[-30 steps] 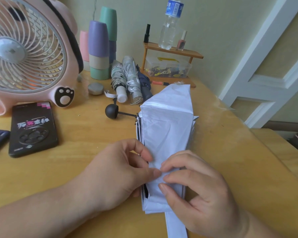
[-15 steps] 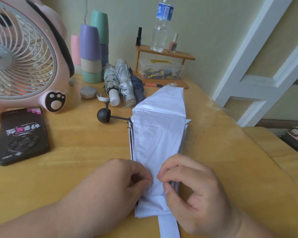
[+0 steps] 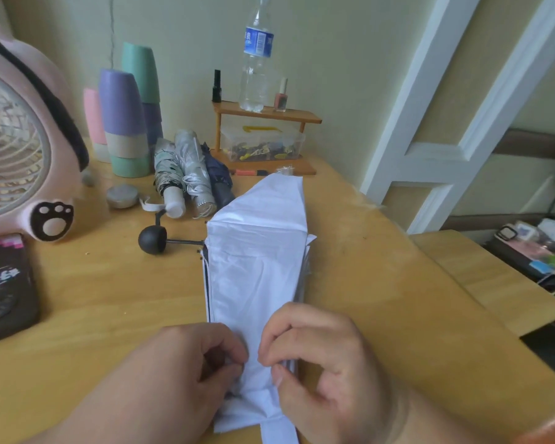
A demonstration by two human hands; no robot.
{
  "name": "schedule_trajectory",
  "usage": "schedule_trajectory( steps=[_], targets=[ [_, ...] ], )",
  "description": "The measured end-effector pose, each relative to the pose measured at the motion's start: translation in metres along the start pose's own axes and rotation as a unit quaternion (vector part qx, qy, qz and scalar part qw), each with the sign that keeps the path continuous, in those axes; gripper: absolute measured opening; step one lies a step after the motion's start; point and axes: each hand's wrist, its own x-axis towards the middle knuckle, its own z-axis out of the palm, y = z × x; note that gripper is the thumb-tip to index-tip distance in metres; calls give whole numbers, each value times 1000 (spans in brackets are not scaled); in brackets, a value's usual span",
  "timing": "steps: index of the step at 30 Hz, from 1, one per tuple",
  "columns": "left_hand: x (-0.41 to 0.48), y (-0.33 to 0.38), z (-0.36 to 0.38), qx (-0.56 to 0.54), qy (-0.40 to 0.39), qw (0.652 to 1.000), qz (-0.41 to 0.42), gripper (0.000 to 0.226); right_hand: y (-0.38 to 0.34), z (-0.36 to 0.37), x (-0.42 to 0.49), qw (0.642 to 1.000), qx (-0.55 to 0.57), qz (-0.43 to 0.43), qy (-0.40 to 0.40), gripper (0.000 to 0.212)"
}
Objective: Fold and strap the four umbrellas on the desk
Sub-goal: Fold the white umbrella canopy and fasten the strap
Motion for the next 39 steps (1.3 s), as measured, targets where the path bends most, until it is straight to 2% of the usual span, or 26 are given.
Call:
schedule_trajectory(
  steps=[2, 5, 9, 11, 12, 14, 15, 17, 20, 22, 25, 28, 31, 33, 39],
  targets=[
    [2, 1, 0, -6, -10, 1000, -9, 17, 0, -1, 1, 1000, 5, 4, 3, 12],
    [3, 0, 1, -23, -7, 1000, -12, 50, -1, -2, 0, 1000, 7, 4, 19, 12],
    [4, -4, 4, -72, 29, 997, -8, 48, 0, -11, 2, 995, -33, 8, 98, 8],
    [4, -8, 3, -117, 34, 992, 2, 38, 1, -18, -1, 984, -16, 84, 155, 8],
    [4, -8, 2, -148, 26, 989, 10, 31, 0, -20, -3, 975, 34, 149, 162, 8],
    [3, -7, 0, -217, 2, 976, 20, 20, 0, -21, -14, 952, 127, 257, 111, 12],
    [3, -7, -1, -254, -8, 967, 23, 16, 0, -19, -20, 949, 129, 276, 82, 18],
    [4, -6, -2, -311, -16, 950, 26, 7, -3, -15, -24, 953, 121, 275, 45, 30],
    [4, -8, -1, -338, -12, 940, 36, 14, -7, -14, -22, 954, 146, 263, -5, 41],
    [4, -7, -2, -342, -14, 939, 40, 16, -8, -13, -20, 953, 151, 263, -3, 37],
    [3, -7, -4, -338, -21, 939, 49, 15, -8, -8, -23, 956, 131, 254, 66, 34],
    [3, -8, -5, -338, -26, 940, 51, 14, -11, -6, -24, 959, 139, 245, 29, 18],
    [2, -8, -5, -342, -27, 938, 53, 15, -9, -5, -23, 961, 136, 242, -1, 43],
    [2, -8, -5, -345, -30, 936, 61, 15, -6, -3, -22, 959, 131, 251, 3, 49],
    [1, -9, -5, -321, -26, 944, 74, 14, -6, -4, -25, 951, 132, 278, 21, 11]
  ],
)
